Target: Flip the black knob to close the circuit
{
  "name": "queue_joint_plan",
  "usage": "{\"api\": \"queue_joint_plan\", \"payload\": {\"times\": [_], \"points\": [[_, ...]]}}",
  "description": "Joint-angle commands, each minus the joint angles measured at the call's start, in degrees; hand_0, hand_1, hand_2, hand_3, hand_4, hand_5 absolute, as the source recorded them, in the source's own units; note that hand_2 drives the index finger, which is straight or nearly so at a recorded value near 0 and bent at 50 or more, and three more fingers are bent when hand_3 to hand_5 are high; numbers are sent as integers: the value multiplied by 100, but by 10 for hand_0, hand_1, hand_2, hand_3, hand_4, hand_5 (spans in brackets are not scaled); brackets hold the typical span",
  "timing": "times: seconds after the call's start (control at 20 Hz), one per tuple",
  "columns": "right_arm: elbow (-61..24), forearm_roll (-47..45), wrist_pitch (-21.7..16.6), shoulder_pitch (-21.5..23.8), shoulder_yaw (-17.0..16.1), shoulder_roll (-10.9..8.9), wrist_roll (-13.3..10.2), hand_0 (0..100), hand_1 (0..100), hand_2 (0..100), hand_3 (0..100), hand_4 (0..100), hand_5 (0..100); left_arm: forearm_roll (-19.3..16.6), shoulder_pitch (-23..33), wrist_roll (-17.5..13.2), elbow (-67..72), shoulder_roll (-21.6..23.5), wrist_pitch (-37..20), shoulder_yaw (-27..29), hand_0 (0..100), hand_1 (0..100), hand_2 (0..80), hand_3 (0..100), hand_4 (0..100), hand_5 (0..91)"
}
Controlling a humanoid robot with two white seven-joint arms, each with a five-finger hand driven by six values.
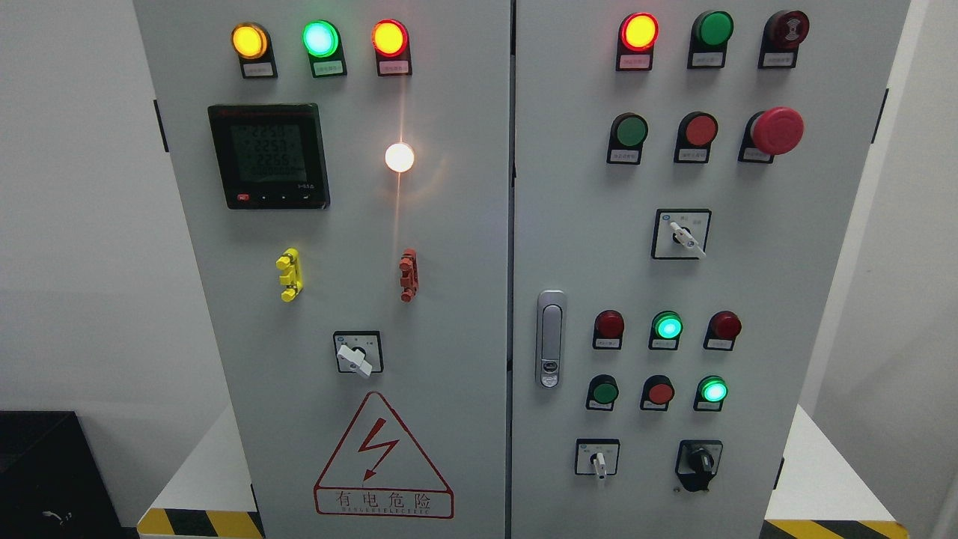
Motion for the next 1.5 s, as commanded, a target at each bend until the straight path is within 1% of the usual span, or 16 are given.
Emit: {"api": "queue_joint_plan", "payload": {"times": [0.0, 0.1, 0.25, 0.35, 0.5, 0.7, 0.75, 0.8, 0.9, 1.0, 1.1, 1.15, 1.25, 1.35, 1.4, 1.45], "points": [[-736, 64, -74, -10, -589, 46, -11, 0, 83, 0, 0, 0, 0, 0, 123, 0, -132, 7, -5, 0, 120, 556, 0, 0, 0, 0], [-1078, 134, -65, 17, -598, 90, -46, 0, 83, 0, 10, 0, 0, 0, 123, 0, -132, -2, -5, 0, 120, 556, 0, 0, 0, 0], [-1369, 380, -65, 26, -615, 90, -81, 0, 83, 18, 93, 0, 0, 0, 123, 0, -132, -2, -5, 0, 120, 556, 0, 0, 0, 0], [-1623, 424, -74, 34, -694, 98, -73, 0, 83, 69, 175, 47, 0, 0, 123, 0, -132, -2, -5, 0, 120, 556, 0, 0, 0, 0], [-2220, 617, -74, 148, -817, 186, -64, 0, 82, 106, 232, 114, 0, 0, 123, 0, -132, -2, -5, 0, 120, 556, 0, 0, 0, 0], [-3064, 1004, -74, 254, -870, 213, -73, 0, 80, 126, 259, 146, 0, 0, 123, 0, -132, 7, -5, 0, 120, 556, 0, 0, 0, 0], [-3249, 1065, -74, 254, -870, 221, -90, 0, 77, 162, 300, 187, 47, 0, 123, 0, -132, -2, -5, 0, 120, 556, 0, 0, 0, 0], [-3425, 1135, -74, 254, -862, 222, -134, 0, 77, 168, 311, 197, 57, 0, 123, 0, -132, -2, -5, 0, 120, 556, 0, 0, 0, 0], [-3689, 1285, -74, 254, -835, 222, -423, 0, 75, 245, 423, 345, 185, 0, 123, 0, -132, -2, -5, 0, 120, 556, 0, 0, 0, 0], [-3883, 1329, -91, 254, -826, 222, -643, 0, 73, 296, 486, 435, 275, 0, 123, 0, -132, -2, -5, 0, 120, 556, 0, 0, 0, 0], [-4067, 1338, -83, 280, -818, 222, -714, 0, 72, 336, 549, 494, 352, 0, 123, 0, -132, -2, -5, 0, 120, 556, 0, 0, 0, 0], [-4164, 1338, -82, 315, -809, 222, -732, 0, 71, 378, 595, 535, 409, 0, 123, 0, -132, -2, -5, 0, 120, 556, 0, 0, 0, 0], [-4383, 1382, -82, 368, -791, 222, -776, 0, 70, 399, 622, 570, 448, 0, 123, 0, -132, -2, -5, 0, 120, 556, 0, 0, 0, 0], [-4595, 1522, -82, 377, -747, 222, -793, 0, 61, 460, 699, 636, 513, 0, 123, 0, -132, -2, -5, 0, 120, 556, 0, 0, 0, 0], [-4709, 1584, -82, 377, -739, 222, -802, 0, 59, 469, 711, 646, 525, 0, 123, 0, -132, -2, -5, 0, 120, 556, 0, 0, 0, 0], [-4823, 1637, -74, 377, -695, 222, -872, 0, 56, 483, 727, 662, 541, 0, 123, 0, -132, -2, -5, 0, 120, 556, 0, 0, 0, 0]]}}
